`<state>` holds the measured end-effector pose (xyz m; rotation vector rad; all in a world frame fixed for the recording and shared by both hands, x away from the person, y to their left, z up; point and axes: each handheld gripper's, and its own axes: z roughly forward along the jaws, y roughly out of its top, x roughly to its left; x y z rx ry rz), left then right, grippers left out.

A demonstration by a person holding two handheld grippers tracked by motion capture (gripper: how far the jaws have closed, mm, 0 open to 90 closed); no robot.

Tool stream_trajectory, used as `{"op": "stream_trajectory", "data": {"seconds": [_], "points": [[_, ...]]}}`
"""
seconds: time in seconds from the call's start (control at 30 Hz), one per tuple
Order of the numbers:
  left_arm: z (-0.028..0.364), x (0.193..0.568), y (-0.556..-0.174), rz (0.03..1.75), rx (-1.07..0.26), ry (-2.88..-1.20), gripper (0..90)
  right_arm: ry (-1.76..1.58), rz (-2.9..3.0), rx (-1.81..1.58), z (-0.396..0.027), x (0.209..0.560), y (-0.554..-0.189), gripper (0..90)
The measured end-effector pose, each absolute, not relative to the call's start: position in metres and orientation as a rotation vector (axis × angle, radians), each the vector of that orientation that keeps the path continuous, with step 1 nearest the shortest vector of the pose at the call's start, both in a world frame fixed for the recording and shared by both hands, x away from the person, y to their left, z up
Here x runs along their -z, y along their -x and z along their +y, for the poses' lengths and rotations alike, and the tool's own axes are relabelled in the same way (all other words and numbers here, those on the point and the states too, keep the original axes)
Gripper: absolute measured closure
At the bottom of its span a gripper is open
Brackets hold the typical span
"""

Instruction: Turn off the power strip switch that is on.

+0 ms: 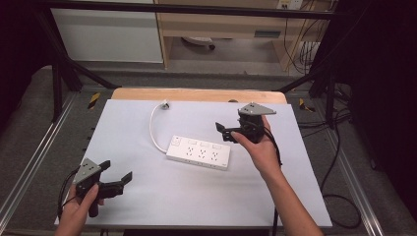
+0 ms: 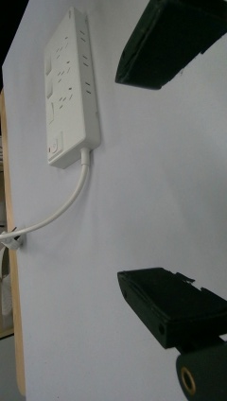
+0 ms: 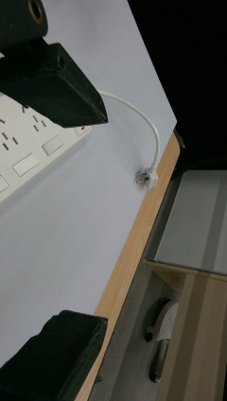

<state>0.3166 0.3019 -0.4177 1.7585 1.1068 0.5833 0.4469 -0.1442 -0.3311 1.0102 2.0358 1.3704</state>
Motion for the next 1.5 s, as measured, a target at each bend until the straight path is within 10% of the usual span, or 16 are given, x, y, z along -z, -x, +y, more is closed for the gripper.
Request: {"op": "stream_trajectory", "data": {"seconds": [1.17, 1.5], "points": [[0.301, 0.418, -0.317, 1.101, -0.573, -1.762, 6.2, -0.972, 2.102, -1.332, -0.098, 0.352, -0.464, 13.2], [0.3, 0.419, -0.317, 1.1, -0.57, -1.768, 6.2, -0.934, 2.099, -1.304, -0.083, 0.354, -0.464, 32.5]]}}
